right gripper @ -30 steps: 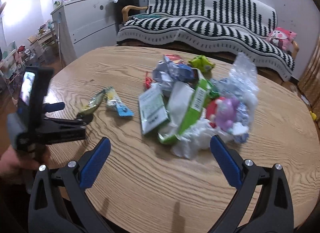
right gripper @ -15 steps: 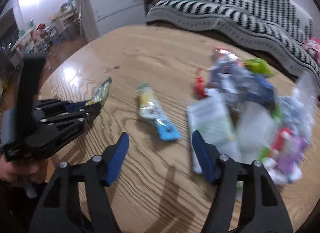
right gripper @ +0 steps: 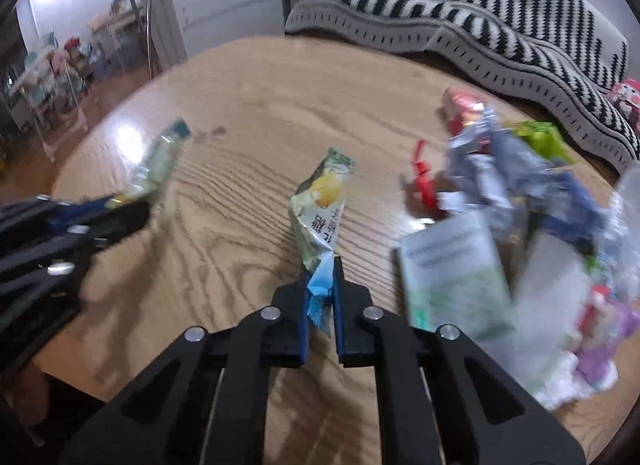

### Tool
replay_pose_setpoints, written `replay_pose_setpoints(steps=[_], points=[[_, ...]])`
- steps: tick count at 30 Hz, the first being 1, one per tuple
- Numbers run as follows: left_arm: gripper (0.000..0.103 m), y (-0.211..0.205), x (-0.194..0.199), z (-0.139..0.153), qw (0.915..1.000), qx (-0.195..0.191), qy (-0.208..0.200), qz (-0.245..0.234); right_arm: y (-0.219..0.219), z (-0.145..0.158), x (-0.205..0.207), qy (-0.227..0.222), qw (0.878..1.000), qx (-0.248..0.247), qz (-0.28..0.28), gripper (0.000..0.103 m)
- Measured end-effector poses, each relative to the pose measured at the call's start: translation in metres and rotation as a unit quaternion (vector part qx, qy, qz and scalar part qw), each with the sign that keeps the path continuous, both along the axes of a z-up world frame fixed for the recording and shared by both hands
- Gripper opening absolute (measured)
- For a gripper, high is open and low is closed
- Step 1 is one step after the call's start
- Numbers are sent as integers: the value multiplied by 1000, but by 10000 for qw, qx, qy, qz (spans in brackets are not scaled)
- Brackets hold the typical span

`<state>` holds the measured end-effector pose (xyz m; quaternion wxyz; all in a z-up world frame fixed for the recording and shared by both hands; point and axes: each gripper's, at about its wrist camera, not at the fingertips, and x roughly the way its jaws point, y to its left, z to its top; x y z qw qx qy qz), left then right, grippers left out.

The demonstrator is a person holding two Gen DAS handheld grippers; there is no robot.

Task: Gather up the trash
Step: 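Carry both wrappers to the black bin and open both grippers to drop them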

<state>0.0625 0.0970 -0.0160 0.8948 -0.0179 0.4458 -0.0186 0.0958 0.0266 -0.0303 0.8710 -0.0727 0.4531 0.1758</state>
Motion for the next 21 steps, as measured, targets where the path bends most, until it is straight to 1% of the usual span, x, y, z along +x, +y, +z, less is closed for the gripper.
replay_pose_setpoints(steps=[3, 5, 6, 8, 9, 11, 13, 14, 15, 17, 18, 19, 21], points=[[15, -27, -5, 7, 9998, -36, -38, -215, -37, 27, -23, -253, 9993, 174, -210, 10], [15, -54, -9, 12, 9991, -14, -93, -425, -77, 49, -47, -445, 9975, 276, -472, 10], [15, -70, -13, 16, 9983, -33, -122, -562, -106, 61, -64, -551, 9957, 302, -683, 10], [15, -114, -22, 27, 9952, -90, -209, -952, -152, 72, -87, -694, 9919, 284, -1025, 10], [15, -140, -27, 32, 9925, -91, -283, -1185, -187, 78, -105, -772, 9881, 248, -1307, 10], [15, -190, -40, 41, 9854, -94, -391, -1652, -242, 80, -132, -826, 9805, 204, -1770, 10], [15, -253, -57, 48, 9735, -154, -447, -2239, -312, 78, -169, -854, 9660, 93, -2437, 10], [15, -282, -69, 49, 9665, -181, -469, -2516, -334, 76, -184, -848, 9601, 94, -2663, 10], [15, -306, -80, 49, 9594, -203, -480, -2772, -364, 72, -204, -833, 9514, 116, -2963, 10], [15, -363, -106, 48, 9416, -241, -487, -3323, -432, 61, -245, -750, 9275, 194, -3658, 10], [15, -396, -123, 46, 9298, -280, -481, -3639, -453, 56, -262, -743, 9196, 196, -3853, 10], [15, -414, -135, 41, 9225, -305, -472, -3819, -484, 52, -285, -734, 9075, 189, -4131, 10], [15, -470, -167, 33, 8981, -404, -433, -4358, -535, 41, -326, -681, 8840, 260, -4618, 10]])
